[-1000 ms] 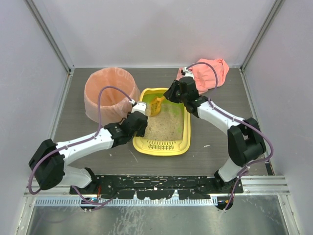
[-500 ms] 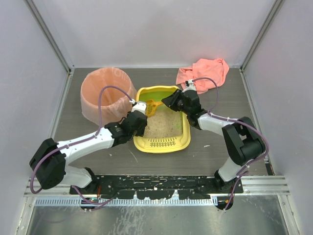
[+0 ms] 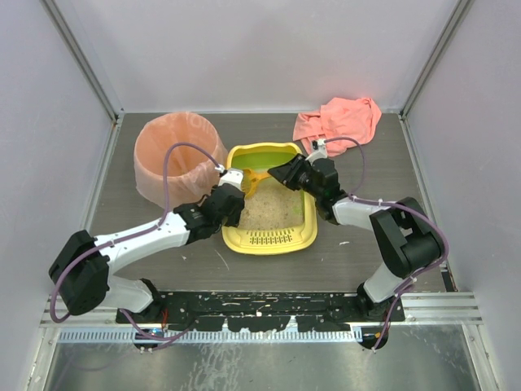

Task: Clean the litter box

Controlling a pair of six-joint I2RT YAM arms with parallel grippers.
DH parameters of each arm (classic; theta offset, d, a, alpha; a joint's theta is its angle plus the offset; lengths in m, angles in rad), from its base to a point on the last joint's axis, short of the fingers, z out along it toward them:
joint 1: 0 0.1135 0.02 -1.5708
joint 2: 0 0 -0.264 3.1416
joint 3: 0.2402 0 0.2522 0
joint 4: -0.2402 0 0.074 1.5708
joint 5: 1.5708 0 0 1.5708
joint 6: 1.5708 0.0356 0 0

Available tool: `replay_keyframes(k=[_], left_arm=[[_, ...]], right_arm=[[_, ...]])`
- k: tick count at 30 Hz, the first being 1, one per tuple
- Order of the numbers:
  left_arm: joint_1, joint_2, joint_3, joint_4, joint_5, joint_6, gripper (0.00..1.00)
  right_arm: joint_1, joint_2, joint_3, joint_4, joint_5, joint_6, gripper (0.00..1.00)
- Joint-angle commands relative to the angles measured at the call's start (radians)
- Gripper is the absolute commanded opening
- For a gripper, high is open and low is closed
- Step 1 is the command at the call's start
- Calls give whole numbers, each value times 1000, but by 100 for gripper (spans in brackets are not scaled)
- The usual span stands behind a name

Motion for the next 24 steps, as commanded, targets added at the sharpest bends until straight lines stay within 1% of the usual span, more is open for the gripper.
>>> replay_keyframes(k=[1, 4, 6, 8, 12, 24], left_arm=[[8, -50, 5, 53, 14, 24, 45], [12, -74, 8, 42, 15, 28, 46], [12, -105, 19, 32, 16, 28, 49], [14, -138, 29, 20, 19, 30, 57], [14, -195, 53, -6, 22, 41, 67], [17, -299, 96, -76, 8, 61, 76]], right_arm=[[-9, -49, -30, 96, -54, 65, 1], [-14, -71, -49, 104, -40, 79, 1], [-19, -86, -59, 99, -25, 85, 1], [-23, -103, -67, 88, -9, 88, 1], [-29, -133, -83, 70, 13, 88, 1], [-62, -234, -135, 40, 27, 94, 1]])
